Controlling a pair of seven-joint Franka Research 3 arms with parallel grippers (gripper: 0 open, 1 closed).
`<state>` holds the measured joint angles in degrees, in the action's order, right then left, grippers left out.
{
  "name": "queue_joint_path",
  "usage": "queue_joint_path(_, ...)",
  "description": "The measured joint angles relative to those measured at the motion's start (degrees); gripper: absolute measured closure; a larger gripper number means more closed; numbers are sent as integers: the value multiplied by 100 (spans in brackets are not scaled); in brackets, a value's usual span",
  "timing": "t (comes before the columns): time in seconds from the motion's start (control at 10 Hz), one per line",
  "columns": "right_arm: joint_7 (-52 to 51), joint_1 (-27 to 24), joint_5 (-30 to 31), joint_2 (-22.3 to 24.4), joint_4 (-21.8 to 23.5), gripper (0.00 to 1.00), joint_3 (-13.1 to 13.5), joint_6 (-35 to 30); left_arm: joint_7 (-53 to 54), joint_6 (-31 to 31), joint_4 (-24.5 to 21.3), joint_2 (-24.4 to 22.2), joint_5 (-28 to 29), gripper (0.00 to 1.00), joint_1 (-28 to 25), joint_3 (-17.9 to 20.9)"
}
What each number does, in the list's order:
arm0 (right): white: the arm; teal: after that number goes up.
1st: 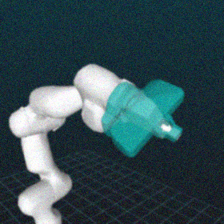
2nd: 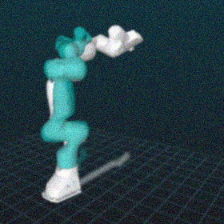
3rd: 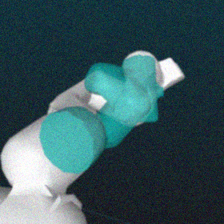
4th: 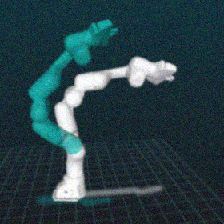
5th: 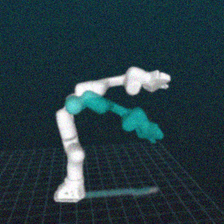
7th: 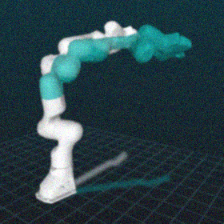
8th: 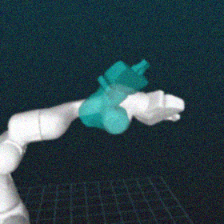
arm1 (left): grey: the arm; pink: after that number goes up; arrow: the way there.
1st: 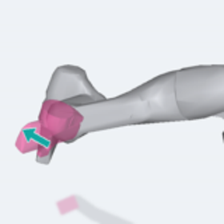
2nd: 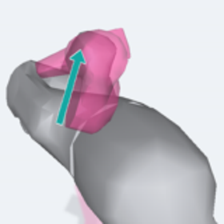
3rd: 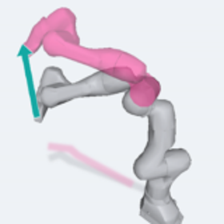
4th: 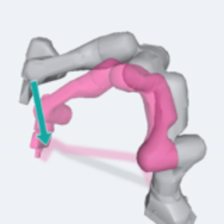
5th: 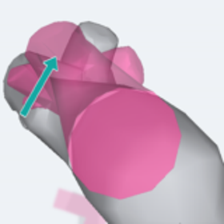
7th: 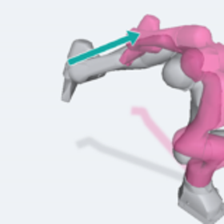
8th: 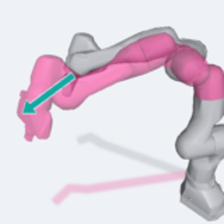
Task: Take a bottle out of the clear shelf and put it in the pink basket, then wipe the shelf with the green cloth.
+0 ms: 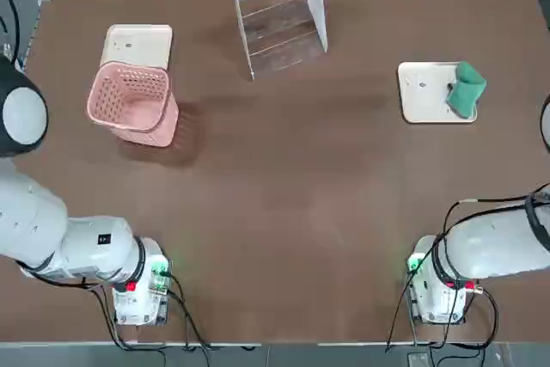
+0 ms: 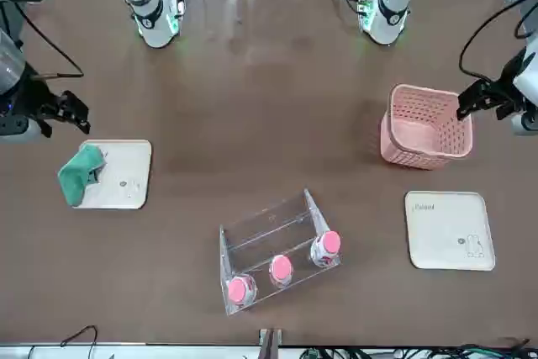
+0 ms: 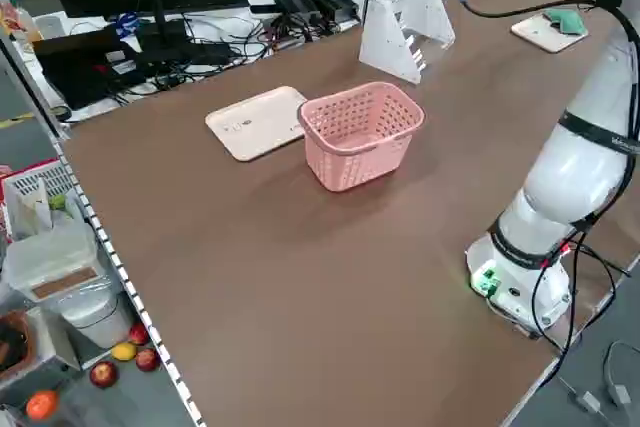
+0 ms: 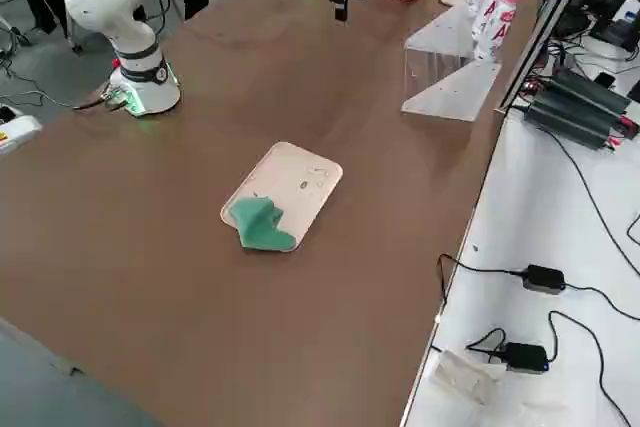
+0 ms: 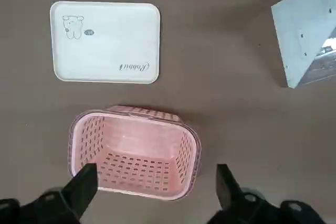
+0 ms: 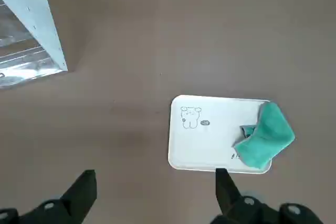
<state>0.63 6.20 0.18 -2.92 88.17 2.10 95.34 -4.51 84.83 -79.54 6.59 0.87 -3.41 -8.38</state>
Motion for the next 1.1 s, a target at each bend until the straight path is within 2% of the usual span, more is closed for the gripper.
queue_joint_path(0.3, 0, 0, 0, 0, 0, 0, 0, -1, 7, 13, 4, 7, -8, 0, 22, -5)
queue_joint_path(0.5, 1, 0, 0, 1, -1, 0, 0, -8, 10, 131, 188, 190, -40, 0, 94, -98)
queue_joint_path(0.7, 3, -1, 0, 2, -2, 0, -1, -42, -10, 794, 443, 555, -46, 0, 282, -200)
queue_joint_path(1.1, -20, -86, -269, -3, 8, 0, -3, -80, -32, 2636, 523, 958, -47, 0, 624, -240)
